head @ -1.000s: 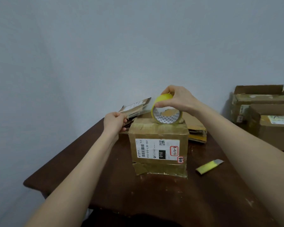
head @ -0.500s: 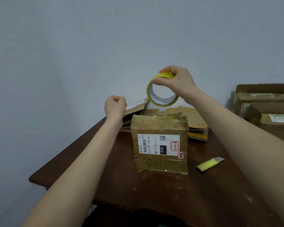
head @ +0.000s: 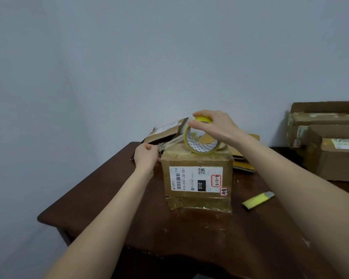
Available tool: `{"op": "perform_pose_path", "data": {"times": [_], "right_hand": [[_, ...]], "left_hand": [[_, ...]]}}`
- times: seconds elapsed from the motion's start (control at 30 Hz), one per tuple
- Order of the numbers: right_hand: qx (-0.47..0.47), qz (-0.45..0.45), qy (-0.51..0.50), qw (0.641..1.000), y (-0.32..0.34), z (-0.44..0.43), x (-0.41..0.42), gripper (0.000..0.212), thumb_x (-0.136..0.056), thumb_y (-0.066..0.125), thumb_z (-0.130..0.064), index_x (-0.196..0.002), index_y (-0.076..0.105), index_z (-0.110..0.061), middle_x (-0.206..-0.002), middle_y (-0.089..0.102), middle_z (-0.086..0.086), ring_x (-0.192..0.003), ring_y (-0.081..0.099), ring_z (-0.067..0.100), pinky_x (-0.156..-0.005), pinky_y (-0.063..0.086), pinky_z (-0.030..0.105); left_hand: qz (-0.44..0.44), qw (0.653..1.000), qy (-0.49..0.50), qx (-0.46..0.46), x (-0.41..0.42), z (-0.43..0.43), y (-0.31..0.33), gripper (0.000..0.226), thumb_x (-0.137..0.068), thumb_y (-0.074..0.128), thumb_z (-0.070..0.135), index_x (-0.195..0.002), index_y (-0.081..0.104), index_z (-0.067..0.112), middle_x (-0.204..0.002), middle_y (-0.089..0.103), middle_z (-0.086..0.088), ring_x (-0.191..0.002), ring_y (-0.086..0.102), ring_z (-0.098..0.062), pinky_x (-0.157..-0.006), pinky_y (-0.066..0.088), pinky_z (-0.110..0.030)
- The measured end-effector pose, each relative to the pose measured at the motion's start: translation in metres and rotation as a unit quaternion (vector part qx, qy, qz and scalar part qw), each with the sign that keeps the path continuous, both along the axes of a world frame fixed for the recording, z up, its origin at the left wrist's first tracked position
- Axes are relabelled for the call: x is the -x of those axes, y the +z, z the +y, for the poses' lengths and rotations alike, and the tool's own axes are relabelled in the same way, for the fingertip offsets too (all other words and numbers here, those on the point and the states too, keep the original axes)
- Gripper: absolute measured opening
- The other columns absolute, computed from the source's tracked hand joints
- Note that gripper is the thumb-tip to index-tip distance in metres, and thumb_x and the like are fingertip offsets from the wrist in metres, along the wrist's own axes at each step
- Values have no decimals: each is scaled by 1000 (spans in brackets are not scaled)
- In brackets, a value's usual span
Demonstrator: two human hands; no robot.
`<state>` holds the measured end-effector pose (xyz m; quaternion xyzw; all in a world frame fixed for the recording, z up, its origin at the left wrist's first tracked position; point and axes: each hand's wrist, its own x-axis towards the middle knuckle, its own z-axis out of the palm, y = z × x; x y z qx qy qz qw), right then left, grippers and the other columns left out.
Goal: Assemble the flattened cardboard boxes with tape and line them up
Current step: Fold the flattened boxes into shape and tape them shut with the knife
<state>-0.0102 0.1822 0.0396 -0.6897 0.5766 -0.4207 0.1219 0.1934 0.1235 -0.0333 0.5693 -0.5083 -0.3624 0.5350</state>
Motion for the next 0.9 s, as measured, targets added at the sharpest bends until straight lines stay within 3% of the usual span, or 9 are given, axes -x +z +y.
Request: {"op": "perform_pose_path", "data": {"times": [0.07,0.23,0.37,0.47,0.57,0.63,0.7,0.8,0.9], "right_hand": [[10,4,-4,1000,-1,1,-2,52,-86,61,-52,-130,59,-25,-134,57,-2,-122,50,17,-98,41,31],[23,18,-1,1000,-2,0,-6,46,-86,61,-51,-125,61,-26,-122,61,-4,-104,55,14,-69,41,14],[14,32,1,999,-2,0,-7,50,-87,59,-53,-130,58,-26,-127,60,-4,-111,54,16,-81,41,23],[4,45,8,999,-3,0,-6,55,-87,59,-53,-135,53,-27,-136,55,-5,-123,49,16,-93,39,27],[0,8,17,1000,-2,0,-5,59,-84,66,-48,-137,51,-28,-136,53,-8,-125,47,12,-98,38,27],[-14,-52,10,998,-6,1,0,65,-78,74,-43,-136,48,-26,-130,53,-8,-120,49,12,-100,40,31],[-48,-139,-8,989,-13,3,9,64,-73,80,-39,-127,51,-21,-118,60,2,-107,58,18,-92,48,35],[-63,-195,-22,979,-21,5,17,47,-69,84,-31,-108,60,-17,-100,66,8,-91,65,21,-82,51,37],[-32,-197,-26,980,-14,5,16,39,-68,84,-30,-99,67,-15,-89,66,5,-76,60,15,-74,51,39]], "left_hand": [[27,1000,-6,-8,-1,1,-4,21,-83,50,3,-63,50,10,-50,47,-5,-44,40,-17,-47,32,-25],[43,997,-55,-27,-1,15,-15,23,-89,48,4,-67,50,9,-51,44,-5,-42,36,-15,-36,27,-20],[-45,980,-147,-125,-8,24,-13,19,-96,43,12,-80,53,13,-60,47,-5,-46,35,-13,-36,23,-17],[-229,971,-67,14,-19,21,4,20,-92,56,17,-110,62,11,-100,65,-7,-83,60,-20,-69,44,-25],[-302,919,-190,165,-2,37,28,68,-79,63,50,-137,44,19,-131,51,10,-121,48,-9,-99,38,-27],[-448,840,-249,176,18,50,26,92,-66,57,75,-139,37,24,-135,50,8,-123,47,-13,-102,41,-35],[-548,790,-197,192,23,47,15,94,-64,51,81,-135,40,20,-131,53,3,-119,50,-19,-94,44,-36],[-550,784,-182,223,20,37,12,81,-71,53,76,-131,42,23,-125,55,6,-114,51,-16,-86,46,-33],[-564,768,-208,221,22,26,11,94,-68,44,83,-140,35,23,-135,51,4,-121,48,-16,-90,47,-35]]}}
